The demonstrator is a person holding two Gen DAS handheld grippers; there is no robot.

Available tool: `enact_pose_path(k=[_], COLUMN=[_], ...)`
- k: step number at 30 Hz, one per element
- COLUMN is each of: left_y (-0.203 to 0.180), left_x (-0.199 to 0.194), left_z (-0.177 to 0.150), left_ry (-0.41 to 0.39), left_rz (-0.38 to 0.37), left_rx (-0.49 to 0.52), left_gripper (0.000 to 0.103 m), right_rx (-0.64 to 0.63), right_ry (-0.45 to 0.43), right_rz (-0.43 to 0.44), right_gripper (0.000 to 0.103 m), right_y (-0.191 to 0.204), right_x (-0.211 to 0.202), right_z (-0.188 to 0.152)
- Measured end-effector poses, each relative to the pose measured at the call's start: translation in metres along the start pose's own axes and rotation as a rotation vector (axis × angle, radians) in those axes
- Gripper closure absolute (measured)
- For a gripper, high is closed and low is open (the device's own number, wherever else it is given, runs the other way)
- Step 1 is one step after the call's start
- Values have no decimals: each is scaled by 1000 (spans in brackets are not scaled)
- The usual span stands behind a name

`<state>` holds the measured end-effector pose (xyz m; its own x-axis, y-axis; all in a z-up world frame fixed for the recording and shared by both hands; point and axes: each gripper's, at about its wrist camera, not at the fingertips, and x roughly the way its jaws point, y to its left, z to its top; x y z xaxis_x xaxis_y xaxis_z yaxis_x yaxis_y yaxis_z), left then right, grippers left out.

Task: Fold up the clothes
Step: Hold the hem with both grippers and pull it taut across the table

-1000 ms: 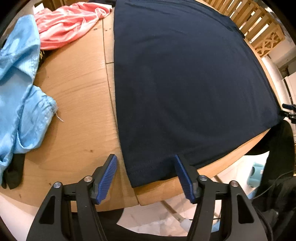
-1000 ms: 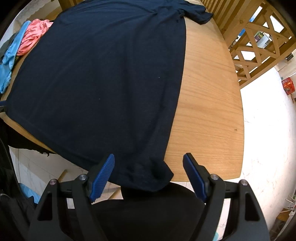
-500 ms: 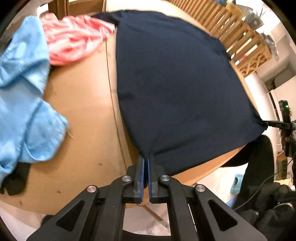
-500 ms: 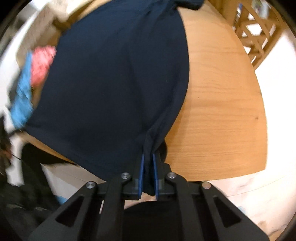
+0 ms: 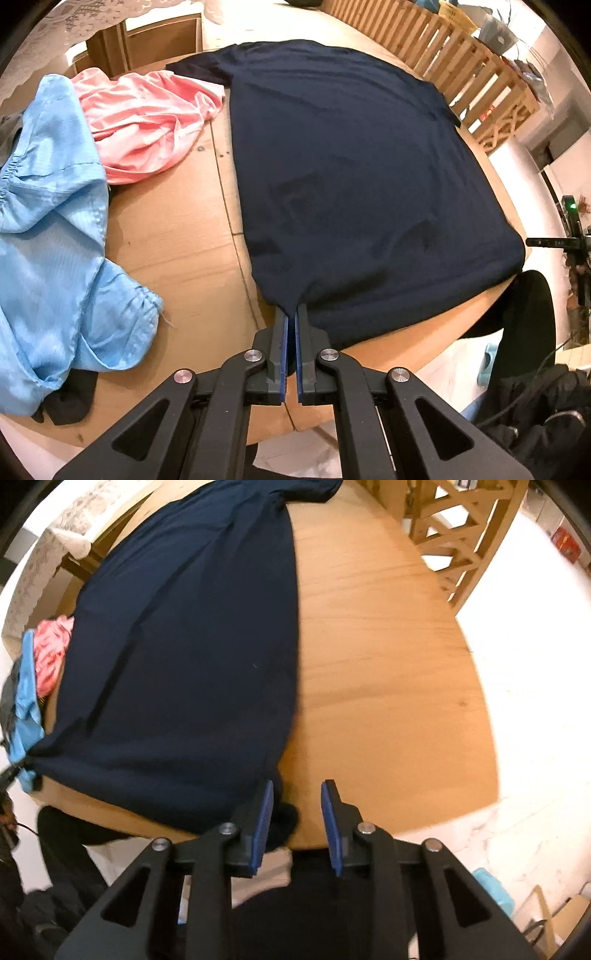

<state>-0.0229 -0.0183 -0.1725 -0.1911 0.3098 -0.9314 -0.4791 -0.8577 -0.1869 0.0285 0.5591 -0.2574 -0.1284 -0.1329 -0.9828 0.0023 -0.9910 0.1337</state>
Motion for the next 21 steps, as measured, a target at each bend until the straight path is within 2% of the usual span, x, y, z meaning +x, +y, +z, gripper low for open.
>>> enact_pose_path(k=[3,7,9,15,16,17,21], left_y=[3,8,8,7,7,6,4], left_x=[3,2,1,-4,-5,-8,-30], left_z=[0,2,3,3,4,5,7], left_ry=[14,14,15,19,18,15,-11], left_rz=[6,8,9,20,20,18,-19], left_rx=[0,-11,-8,1,1,4,4], left_gripper=[101,101,101,101,101,101,101], right_rx=[-113,-239,-275,-423,-416,-396,-172], right_ry=[16,41,49,50,66,87,47], right_rz=[-5,-55,-52,-56,-36,0,317], right_gripper=[76,75,75,75,79,97,97], right_y=[16,35,29,51,53,53,35], right_x=[1,19,33,51,52,52,13], right_z=[-15,-24,-15,-14,-14,-13,-5])
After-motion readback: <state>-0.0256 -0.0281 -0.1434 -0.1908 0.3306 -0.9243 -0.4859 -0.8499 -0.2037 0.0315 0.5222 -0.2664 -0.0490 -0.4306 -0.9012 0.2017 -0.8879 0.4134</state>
